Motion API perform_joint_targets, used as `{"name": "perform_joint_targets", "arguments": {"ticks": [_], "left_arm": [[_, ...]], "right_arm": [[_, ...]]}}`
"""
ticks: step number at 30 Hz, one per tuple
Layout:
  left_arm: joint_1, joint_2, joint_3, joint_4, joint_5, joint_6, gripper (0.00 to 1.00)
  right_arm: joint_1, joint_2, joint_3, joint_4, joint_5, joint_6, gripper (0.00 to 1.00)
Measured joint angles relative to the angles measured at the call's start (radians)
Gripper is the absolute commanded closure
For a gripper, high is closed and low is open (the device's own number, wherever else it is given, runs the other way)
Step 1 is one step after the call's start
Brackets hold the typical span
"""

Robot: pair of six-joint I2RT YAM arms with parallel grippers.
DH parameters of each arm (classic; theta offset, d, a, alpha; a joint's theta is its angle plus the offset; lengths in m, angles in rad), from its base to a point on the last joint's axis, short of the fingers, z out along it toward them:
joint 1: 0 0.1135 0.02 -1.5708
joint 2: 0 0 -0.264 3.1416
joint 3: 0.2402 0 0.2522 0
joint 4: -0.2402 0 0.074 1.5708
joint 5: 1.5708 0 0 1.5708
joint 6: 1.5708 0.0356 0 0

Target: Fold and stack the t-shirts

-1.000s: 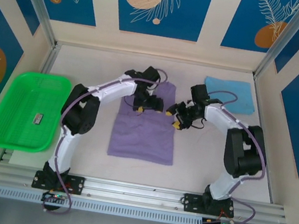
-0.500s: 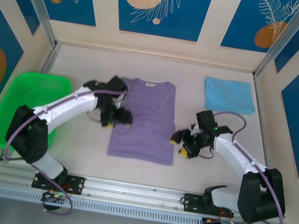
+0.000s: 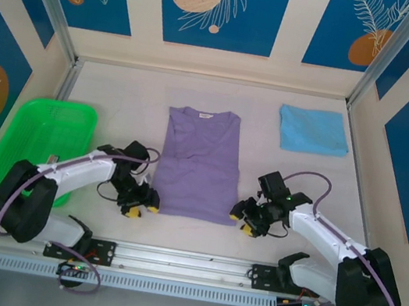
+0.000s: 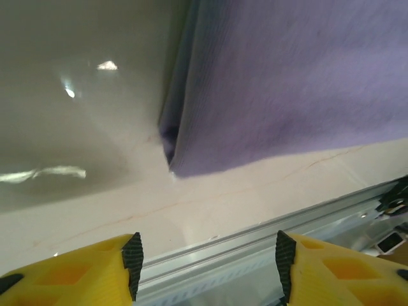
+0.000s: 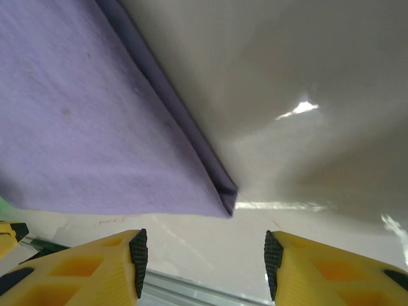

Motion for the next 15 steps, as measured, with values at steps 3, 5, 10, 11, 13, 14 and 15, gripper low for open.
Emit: {"name": "perform_joint_targets", "arguments": {"ticks": [3,5,10,11,13,14,15], "left_arm": [[0.021,0.038,0.0,0.047,0.022,0.0,0.51],[0.024,0.049,0.0,0.063,0.022,0.0,0.53],[0.026,0.053,-0.012,0.08,0.014,0.0,0.61],[0.026,0.058,-0.014,0.082,0.011,0.0,0.64],[0.026,0.07,-0.015,0.088,0.004,0.0,0.71],[0.026,0.077,-0.015,0.091,0.0,-0.002,0.78],[0.026,0.084,-0.015,0.096,-0.007,-0.002,0.84]], "right_arm": [[0.002,0.068,0.004,0.034,-0.003,-0.018,0.47],[0.002,0.112,0.014,0.04,-0.004,-0.035,0.48],[0.007,0.158,0.043,0.033,-0.007,-0.071,0.53],[0.008,0.16,0.043,0.037,-0.006,-0.078,0.56],[0.008,0.164,0.044,0.044,-0.003,-0.088,0.64],[0.008,0.167,0.045,0.045,-0.002,-0.094,0.68],[0.008,0.172,0.046,0.045,-0.002,-0.101,0.72]]}}
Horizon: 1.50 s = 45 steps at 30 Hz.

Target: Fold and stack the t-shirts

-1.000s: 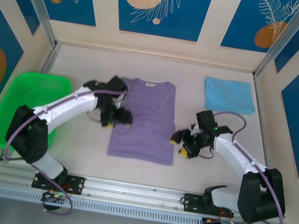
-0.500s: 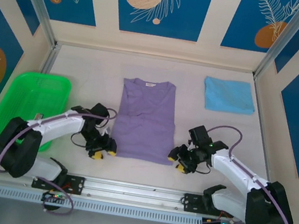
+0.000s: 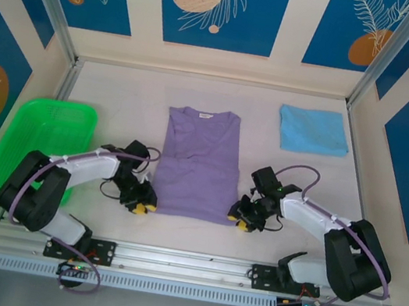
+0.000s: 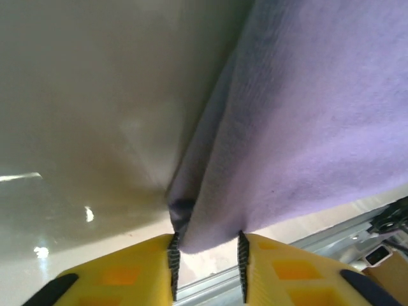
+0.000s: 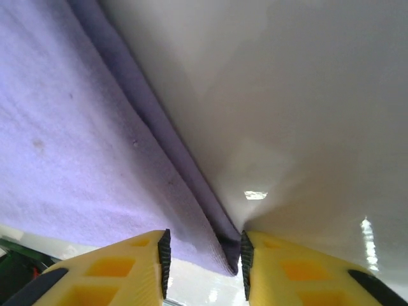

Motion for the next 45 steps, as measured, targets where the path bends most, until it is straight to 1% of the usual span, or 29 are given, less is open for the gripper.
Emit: {"name": "perform_joint_targets", "arguments": {"ticks": [4,8,9,13,17,21,24,27,31,36,40,45], "left_arm": [[0.0,0.015,-0.003,0.023,-0.037,-0.013,0.99],[-0.004,0.017,-0.003,0.029,-0.056,-0.028,1.0],[-0.008,0.017,-0.001,0.026,-0.063,-0.028,1.0],[-0.036,0.013,0.02,-0.01,-0.125,-0.02,1.0],[-0.071,-0.036,0.013,-0.051,-0.197,-0.011,1.0],[-0.116,-0.097,-0.023,-0.085,-0.208,-0.022,1.0],[-0.162,-0.137,-0.037,-0.122,-0.189,-0.029,1.0],[-0.191,-0.187,-0.04,-0.166,-0.138,-0.033,1.0],[-0.2,-0.309,-0.04,-0.241,-0.064,-0.055,1.0],[-0.2,-0.467,-0.037,-0.308,0.008,-0.129,1.0],[-0.199,-0.481,0.024,-0.351,0.022,-0.167,1.0],[-0.18,-0.442,0.16,-0.359,0.023,-0.185,1.0]], "right_arm": [[-0.001,0.029,0.006,-0.006,0.001,-0.018,0.86],[-0.005,0.037,0.022,-0.026,0.003,-0.034,0.99],[-0.007,0.037,0.024,-0.032,0.005,-0.037,1.0],[-0.013,0.037,0.031,-0.06,0.01,-0.045,1.0],[-0.013,0.036,0.02,-0.069,-0.01,-0.049,1.0],[0.003,0.012,-0.009,-0.084,-0.043,-0.052,1.0],[0.031,-0.034,-0.013,-0.137,-0.058,-0.061,1.0],[0.064,-0.105,-0.013,-0.201,-0.076,-0.062,1.0],[0.113,-0.224,-0.014,-0.289,-0.105,-0.045,1.0],[0.131,-0.356,0.008,-0.417,-0.136,-0.013,1.0],[0.126,-0.364,0.142,-0.504,-0.135,-0.014,1.0],[0.078,-0.301,0.316,-0.54,-0.132,-0.046,1.0]]}}
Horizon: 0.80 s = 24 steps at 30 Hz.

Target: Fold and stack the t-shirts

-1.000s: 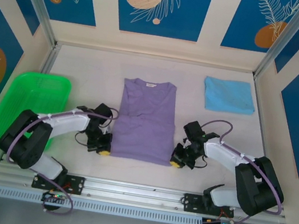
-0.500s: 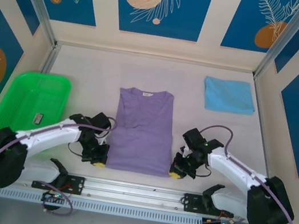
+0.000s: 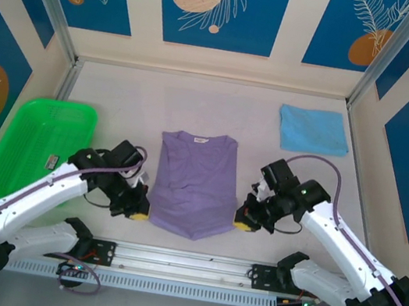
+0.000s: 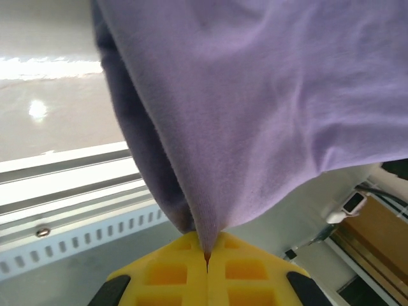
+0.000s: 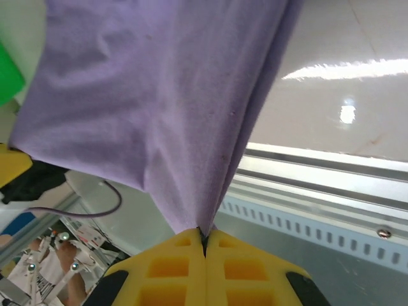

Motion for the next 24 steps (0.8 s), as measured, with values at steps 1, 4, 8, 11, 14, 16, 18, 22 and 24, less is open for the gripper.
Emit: {"name": "perform_joint_targets", "arguments": {"ticks": [1,4,8,11,14,16,18,22,24], "left_arm": [[0.01,0.013,0.029,-0.001,0.002,0.003,1.0],[0.064,0.078,0.127,-0.001,0.006,0.018,1.0],[0.161,0.178,0.227,0.033,0.018,0.027,1.0],[0.227,0.262,0.278,0.083,0.036,0.018,1.0],[0.268,0.382,0.37,0.117,0.04,0.019,1.0],[0.286,0.478,0.455,0.136,0.04,0.023,1.0],[0.303,0.565,0.533,0.155,0.038,0.03,1.0],[0.345,0.729,0.663,0.186,0.027,0.03,1.0],[0.365,0.803,0.716,0.193,0.001,0.029,1.0]], "right_arm": [[-0.012,0.016,0.023,-0.004,0.0,-0.008,1.0],[-0.063,0.064,0.075,-0.007,0.003,-0.038,1.0],[-0.158,0.162,0.148,-0.001,-0.003,-0.067,1.0],[-0.209,0.284,0.247,0.011,-0.004,-0.09,1.0],[-0.257,0.428,0.375,0.018,-0.008,-0.101,1.0],[-0.292,0.542,0.474,0.014,-0.011,-0.104,1.0],[-0.317,0.656,0.571,0.015,-0.013,-0.103,1.0],[-0.347,0.9,0.799,0.0,-0.017,-0.089,1.0],[-0.354,1.027,0.939,-0.023,-0.016,-0.074,1.0]]}}
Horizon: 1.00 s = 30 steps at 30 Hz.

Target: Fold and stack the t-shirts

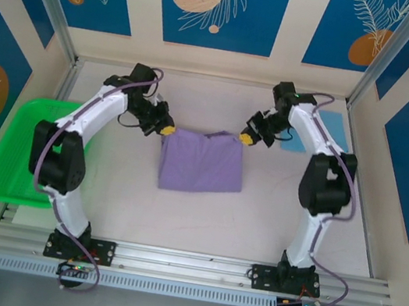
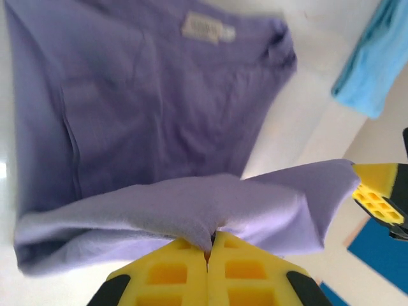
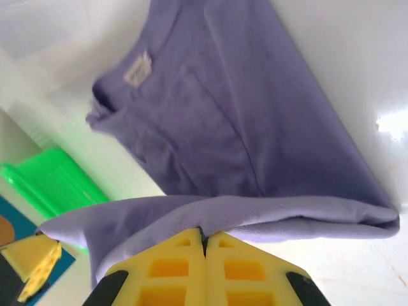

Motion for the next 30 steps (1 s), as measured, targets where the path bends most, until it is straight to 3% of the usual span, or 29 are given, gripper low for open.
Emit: {"name": "perform_joint_targets", "arguments": {"ticks": [2,3,4,6,8,9,12,13,15,16,20,24,30], "left_arm": [[0.02,0.055,0.03,0.015,-0.032,-0.004,1.0],[0.031,0.077,0.034,0.027,-0.049,-0.011,1.0],[0.045,0.098,0.035,0.039,-0.068,-0.022,0.85],[0.068,0.141,0.046,0.051,-0.097,-0.04,0.5],[0.087,0.198,0.091,0.047,-0.121,-0.064,0.57],[0.098,0.229,0.116,0.049,-0.131,-0.068,0.54],[0.117,0.241,0.136,0.051,-0.212,-0.086,0.65],[0.121,0.23,0.135,0.054,-0.235,-0.089,0.64],[0.121,0.185,0.136,0.059,-0.267,-0.101,0.46],[0.121,0.161,0.136,0.06,-0.274,-0.108,0.45],[0.084,0.052,0.131,0.067,-0.285,-0.104,0.47],[-0.044,-0.01,0.064,0.124,-0.269,-0.105,0.55],[-0.236,0.069,-0.061,0.228,-0.195,-0.106,0.59]], "right_arm": [[-0.004,0.139,0.17,-0.031,-0.001,0.01,0.97],[-0.006,0.22,0.273,-0.044,-0.006,0.018,0.84],[-0.009,0.301,0.375,-0.056,-0.014,0.033,0.71],[-0.013,0.43,0.537,-0.082,-0.025,0.057,0.62],[-0.021,0.541,0.668,-0.11,-0.043,0.091,0.48],[-0.027,0.588,0.72,-0.13,-0.047,0.11,0.4],[-0.053,0.627,0.74,-0.153,-0.049,0.13,0.33],[-0.061,0.621,0.727,-0.15,-0.048,0.131,0.33],[-0.077,0.567,0.653,-0.124,-0.048,0.13,0.33],[-0.083,0.532,0.607,-0.108,-0.048,0.122,0.35],[-0.084,0.321,0.362,-0.019,-0.05,0.06,0.41],[-0.022,0.13,0.119,0.103,-0.077,0.014,0.53],[0.061,0.124,-0.064,0.224,-0.119,0.004,0.64]]}}
